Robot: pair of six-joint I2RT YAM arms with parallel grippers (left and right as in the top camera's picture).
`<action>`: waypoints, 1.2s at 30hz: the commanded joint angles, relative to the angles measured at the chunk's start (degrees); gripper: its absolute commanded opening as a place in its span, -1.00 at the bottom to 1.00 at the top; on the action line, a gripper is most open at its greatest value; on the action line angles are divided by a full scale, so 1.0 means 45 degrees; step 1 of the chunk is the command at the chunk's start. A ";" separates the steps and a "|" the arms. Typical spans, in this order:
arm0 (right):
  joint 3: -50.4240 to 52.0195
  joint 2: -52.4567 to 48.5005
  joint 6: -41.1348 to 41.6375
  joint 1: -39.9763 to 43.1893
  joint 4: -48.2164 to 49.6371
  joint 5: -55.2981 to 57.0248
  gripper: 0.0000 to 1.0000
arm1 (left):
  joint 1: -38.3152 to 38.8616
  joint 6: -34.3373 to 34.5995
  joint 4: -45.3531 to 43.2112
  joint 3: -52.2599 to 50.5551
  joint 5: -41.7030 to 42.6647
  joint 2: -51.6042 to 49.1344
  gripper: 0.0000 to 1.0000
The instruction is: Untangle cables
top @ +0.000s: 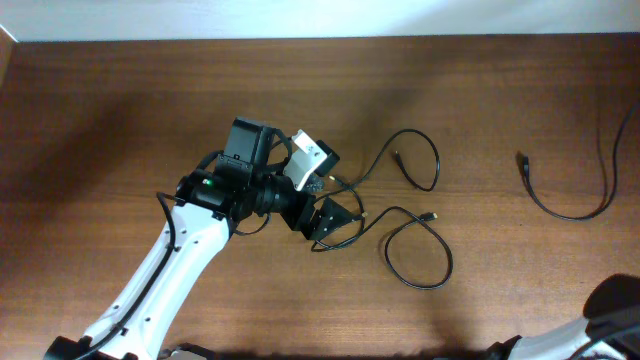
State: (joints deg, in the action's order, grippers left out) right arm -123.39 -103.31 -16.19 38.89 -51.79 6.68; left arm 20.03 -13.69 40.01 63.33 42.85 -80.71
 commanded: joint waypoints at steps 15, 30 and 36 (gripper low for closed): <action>0.4017 -0.3628 0.0748 0.0253 -0.0651 -0.5926 0.87 | 0.0015 0.0073 -0.0019 0.0102 0.0044 -0.0005 0.98; 0.4017 -0.3623 -0.0408 -0.5765 -0.6557 -0.7261 0.96 | 0.0015 0.0073 -0.0024 0.0102 0.0044 -0.0005 0.98; 0.4022 -0.3628 -0.0398 -0.7616 -0.6455 -0.7427 0.98 | 0.0015 0.0073 -0.0024 0.0102 0.0044 -0.0005 0.98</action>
State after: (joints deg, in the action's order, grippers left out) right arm -105.62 -119.87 -17.19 6.59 -80.79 -25.54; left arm 20.03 -13.69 39.97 63.33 42.85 -80.71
